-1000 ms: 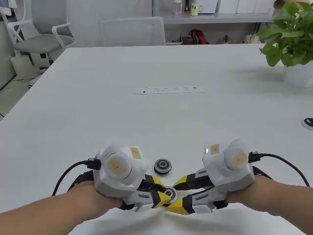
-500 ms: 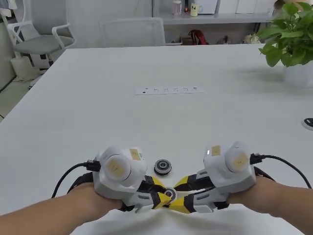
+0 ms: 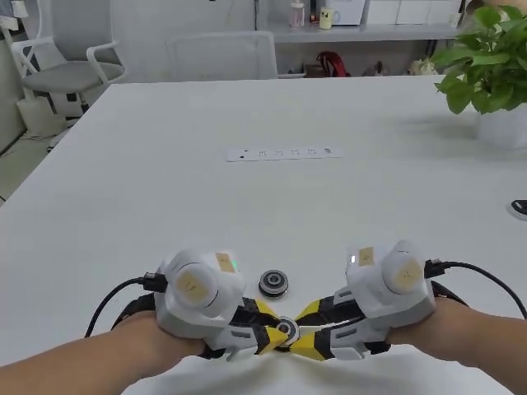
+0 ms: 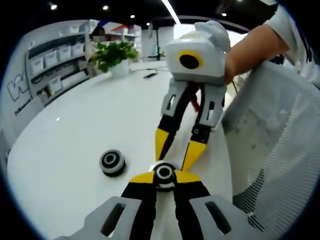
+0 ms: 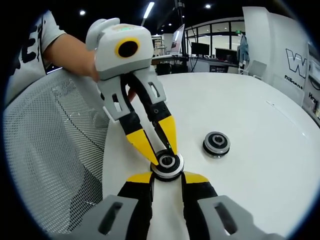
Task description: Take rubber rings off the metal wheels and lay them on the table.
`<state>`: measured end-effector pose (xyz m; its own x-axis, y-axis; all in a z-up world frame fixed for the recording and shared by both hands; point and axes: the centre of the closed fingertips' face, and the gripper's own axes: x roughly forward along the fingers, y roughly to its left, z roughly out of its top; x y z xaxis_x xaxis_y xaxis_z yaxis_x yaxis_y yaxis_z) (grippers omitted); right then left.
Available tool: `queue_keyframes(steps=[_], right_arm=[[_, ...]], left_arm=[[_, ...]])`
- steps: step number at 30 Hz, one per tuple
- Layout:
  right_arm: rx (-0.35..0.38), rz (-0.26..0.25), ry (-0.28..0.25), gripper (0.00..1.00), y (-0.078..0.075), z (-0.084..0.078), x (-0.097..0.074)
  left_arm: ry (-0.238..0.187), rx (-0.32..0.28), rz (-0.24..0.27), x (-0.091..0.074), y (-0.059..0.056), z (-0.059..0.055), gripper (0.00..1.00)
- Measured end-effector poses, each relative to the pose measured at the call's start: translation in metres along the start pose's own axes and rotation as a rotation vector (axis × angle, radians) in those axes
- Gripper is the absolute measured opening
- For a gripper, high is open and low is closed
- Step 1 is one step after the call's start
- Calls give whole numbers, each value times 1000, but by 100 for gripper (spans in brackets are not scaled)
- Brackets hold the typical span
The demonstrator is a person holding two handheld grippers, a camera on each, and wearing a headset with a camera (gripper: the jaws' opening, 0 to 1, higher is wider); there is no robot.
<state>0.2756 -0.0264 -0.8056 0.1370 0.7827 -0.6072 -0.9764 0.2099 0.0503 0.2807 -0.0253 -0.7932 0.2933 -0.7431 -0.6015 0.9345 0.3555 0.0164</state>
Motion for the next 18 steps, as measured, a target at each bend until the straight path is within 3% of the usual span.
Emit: queue_keyframes(steps=[6,9,15,18], right_arm=[[7,2,6,16,0,-1,-2],[3,-4,21,9,-3,-6,-4],[32,-5,19,4,-4,-7,-4],[83,-10,15,3,-5,-8,-5]], left_arm=[[-3,-4,0,0,0,0,13],[-5,-7,1,0,0,0,13],[-8,-15,2,0,0,0,13],[-7,-14,4,0,0,0,13]])
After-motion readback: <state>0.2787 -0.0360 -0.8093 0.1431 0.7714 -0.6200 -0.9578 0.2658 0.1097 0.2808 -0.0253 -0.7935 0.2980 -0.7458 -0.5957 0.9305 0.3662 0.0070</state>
